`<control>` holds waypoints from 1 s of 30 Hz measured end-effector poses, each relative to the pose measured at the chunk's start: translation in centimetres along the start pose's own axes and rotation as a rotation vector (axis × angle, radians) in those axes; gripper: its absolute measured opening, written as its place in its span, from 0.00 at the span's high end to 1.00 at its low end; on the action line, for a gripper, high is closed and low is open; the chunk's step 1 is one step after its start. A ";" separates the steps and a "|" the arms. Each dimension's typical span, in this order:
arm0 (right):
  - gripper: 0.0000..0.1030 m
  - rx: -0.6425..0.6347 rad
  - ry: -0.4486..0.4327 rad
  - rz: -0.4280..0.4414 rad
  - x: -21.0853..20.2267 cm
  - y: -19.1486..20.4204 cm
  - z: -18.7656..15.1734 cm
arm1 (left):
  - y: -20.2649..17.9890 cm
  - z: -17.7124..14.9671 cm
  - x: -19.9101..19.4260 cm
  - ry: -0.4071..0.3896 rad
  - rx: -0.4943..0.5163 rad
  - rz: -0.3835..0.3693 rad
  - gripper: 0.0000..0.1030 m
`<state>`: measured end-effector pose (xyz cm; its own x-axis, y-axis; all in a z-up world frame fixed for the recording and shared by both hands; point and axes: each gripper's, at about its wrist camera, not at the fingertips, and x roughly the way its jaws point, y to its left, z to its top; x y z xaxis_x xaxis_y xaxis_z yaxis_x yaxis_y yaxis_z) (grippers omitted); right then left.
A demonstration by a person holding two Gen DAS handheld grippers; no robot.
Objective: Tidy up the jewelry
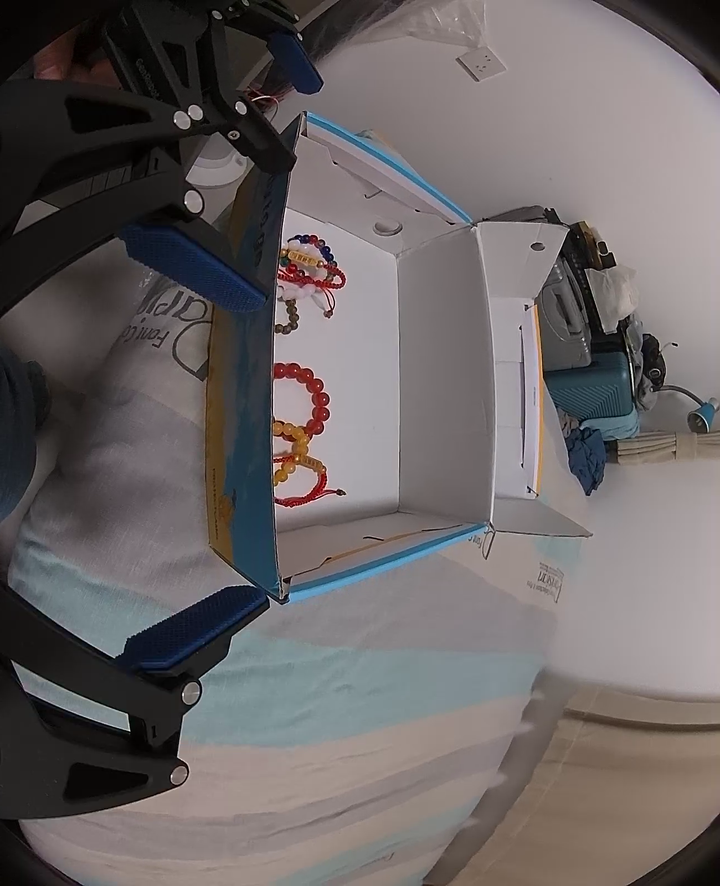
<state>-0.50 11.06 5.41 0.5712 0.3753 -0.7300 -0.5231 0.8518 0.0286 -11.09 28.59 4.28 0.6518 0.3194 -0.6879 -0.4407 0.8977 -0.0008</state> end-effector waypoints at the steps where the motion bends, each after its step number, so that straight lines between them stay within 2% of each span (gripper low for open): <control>1: 0.07 0.000 -0.002 -0.001 0.0 0.1 0.0 | 0.1 0.0 0.0 0.004 -0.004 -0.010 0.06; 11: 0.07 0.002 -0.004 0.008 -0.3 -0.2 -0.2 | -0.3 -0.3 0.4 0.024 0.003 0.045 0.06; 18: 0.07 0.002 -0.008 0.002 -0.6 -0.5 -0.3 | -0.7 -0.4 0.5 0.033 0.013 0.041 0.06; 24: 0.07 0.006 -0.007 -0.001 -0.7 -0.7 -0.4 | -0.7 -0.2 -0.1 0.007 0.001 0.034 0.06; 30: 0.07 0.005 -0.004 -0.009 -0.9 -1.0 -0.5 | -0.7 0.3 0.2 0.025 -0.003 0.052 0.06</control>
<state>-0.76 9.66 5.70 0.5785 0.3696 -0.7272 -0.5150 0.8568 0.0258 -10.46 28.09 4.34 0.6126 0.3580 -0.7047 -0.4755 0.8791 0.0333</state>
